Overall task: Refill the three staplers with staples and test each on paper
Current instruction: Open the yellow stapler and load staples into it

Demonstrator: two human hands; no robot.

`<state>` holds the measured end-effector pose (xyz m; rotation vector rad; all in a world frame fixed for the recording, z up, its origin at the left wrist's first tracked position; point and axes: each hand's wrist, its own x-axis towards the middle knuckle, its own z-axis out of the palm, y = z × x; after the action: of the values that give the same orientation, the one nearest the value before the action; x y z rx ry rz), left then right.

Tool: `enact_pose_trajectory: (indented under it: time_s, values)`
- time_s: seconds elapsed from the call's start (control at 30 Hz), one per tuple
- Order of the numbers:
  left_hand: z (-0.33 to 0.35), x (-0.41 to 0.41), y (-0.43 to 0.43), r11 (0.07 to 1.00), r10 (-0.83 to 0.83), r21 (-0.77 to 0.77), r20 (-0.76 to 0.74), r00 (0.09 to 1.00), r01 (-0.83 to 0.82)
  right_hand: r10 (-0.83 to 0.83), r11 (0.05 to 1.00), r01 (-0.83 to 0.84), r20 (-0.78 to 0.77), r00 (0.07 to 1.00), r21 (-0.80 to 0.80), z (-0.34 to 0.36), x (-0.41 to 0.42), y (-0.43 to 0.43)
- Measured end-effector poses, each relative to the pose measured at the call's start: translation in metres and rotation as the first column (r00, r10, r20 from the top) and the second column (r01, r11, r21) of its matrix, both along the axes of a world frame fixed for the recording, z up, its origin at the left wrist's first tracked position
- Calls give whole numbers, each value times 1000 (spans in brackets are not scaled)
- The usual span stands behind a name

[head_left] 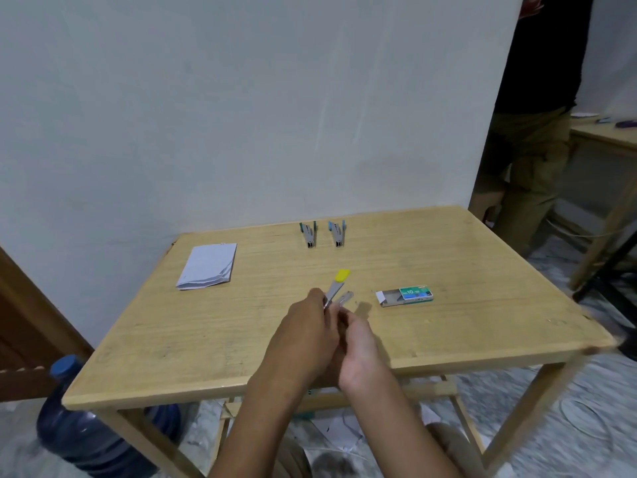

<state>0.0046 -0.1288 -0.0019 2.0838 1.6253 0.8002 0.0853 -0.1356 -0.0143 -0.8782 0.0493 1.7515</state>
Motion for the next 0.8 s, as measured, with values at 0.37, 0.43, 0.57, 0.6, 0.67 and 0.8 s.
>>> enact_pose_trajectory:
  time_s: [0.37, 0.43, 0.57, 0.6, 0.67, 0.8]
  values:
    - [-18, -23, 30, 771, 372, -408, 912, 174, 489, -299, 928, 62, 638, 709, 367, -6, 47, 12]
    - [-28, -26, 33, 754, 411, -396, 907, 95, 524, -252, 936, -122, 869, 426, 332, -4, 59, 20]
    - [-43, -26, 36, 708, 482, -422, 875, 50, 567, -150, 894, -439, 983, -102, 91, 0, 79, 39]
    - [-45, -26, 37, 698, 487, -427, 872, 56, 575, -130, 874, -486, 970, -203, 15, 1, 83, 45]
    - [-46, -27, 39, 685, 481, -436, 873, 88, 584, -125, 834, -542, 924, -362, -100, 0, 87, 58]
    - [-46, -27, 40, 677, 467, -424, 879, 94, 601, -179, 769, -599, 824, -537, -223, -6, 92, 80]
